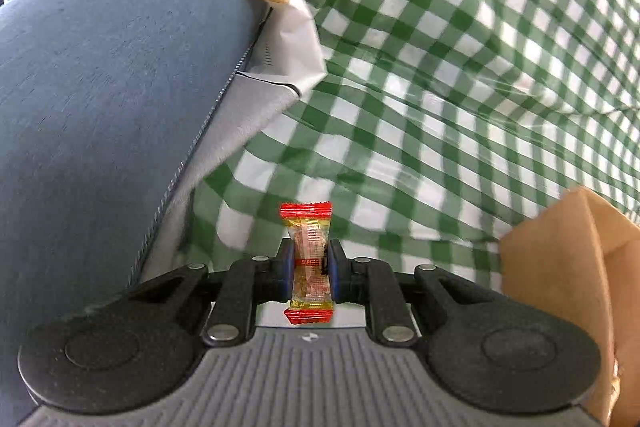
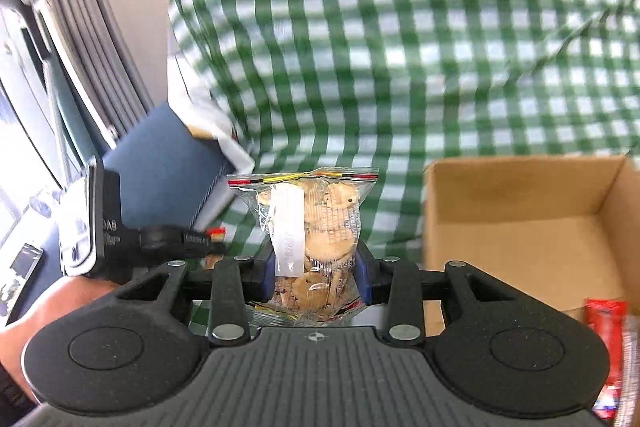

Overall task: Organize snacks
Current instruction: 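Lift both held snacks and carry them over the cardboard box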

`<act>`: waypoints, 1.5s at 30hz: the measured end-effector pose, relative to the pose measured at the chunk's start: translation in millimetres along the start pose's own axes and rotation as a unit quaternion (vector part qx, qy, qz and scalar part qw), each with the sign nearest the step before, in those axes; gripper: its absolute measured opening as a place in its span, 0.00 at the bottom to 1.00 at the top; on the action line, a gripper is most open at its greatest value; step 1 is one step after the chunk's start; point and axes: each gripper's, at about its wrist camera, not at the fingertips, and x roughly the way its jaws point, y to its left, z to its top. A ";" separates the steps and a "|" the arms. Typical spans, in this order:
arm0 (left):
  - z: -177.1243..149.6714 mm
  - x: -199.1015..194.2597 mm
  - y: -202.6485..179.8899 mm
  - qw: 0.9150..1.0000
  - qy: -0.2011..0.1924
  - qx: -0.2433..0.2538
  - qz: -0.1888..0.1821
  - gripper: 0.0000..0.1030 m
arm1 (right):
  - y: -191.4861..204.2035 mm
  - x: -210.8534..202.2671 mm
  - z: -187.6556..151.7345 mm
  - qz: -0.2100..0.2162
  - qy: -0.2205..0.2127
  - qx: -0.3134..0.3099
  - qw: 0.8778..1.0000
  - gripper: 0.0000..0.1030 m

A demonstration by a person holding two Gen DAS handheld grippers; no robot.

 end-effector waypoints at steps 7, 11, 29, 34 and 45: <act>-30.2 -51.7 -31.9 0.998 -0.056 0.028 -0.023 0.18 | -51.3 -68.6 -20.8 -0.017 -0.083 -0.018 0.996 0.38; -48.8 -72.9 -53.3 0.996 -0.079 0.038 -0.029 0.18 | -91.4 -96.0 -41.3 -0.049 -0.118 -0.018 0.992 0.38; -69.8 -89.3 -107.7 0.985 -0.136 0.090 -0.065 0.18 | -173.5 -122.6 -76.9 -0.084 -0.135 0.074 0.985 0.38; -72.0 -97.6 -116.2 0.977 -0.161 0.097 -0.100 0.18 | -172.9 -127.7 -77.4 -0.107 -0.150 0.057 0.981 0.38; -94.4 -110.9 -162.5 0.949 -0.196 0.153 -0.192 0.18 | -178.7 -123.7 -75.6 -0.137 -0.157 0.067 0.976 0.38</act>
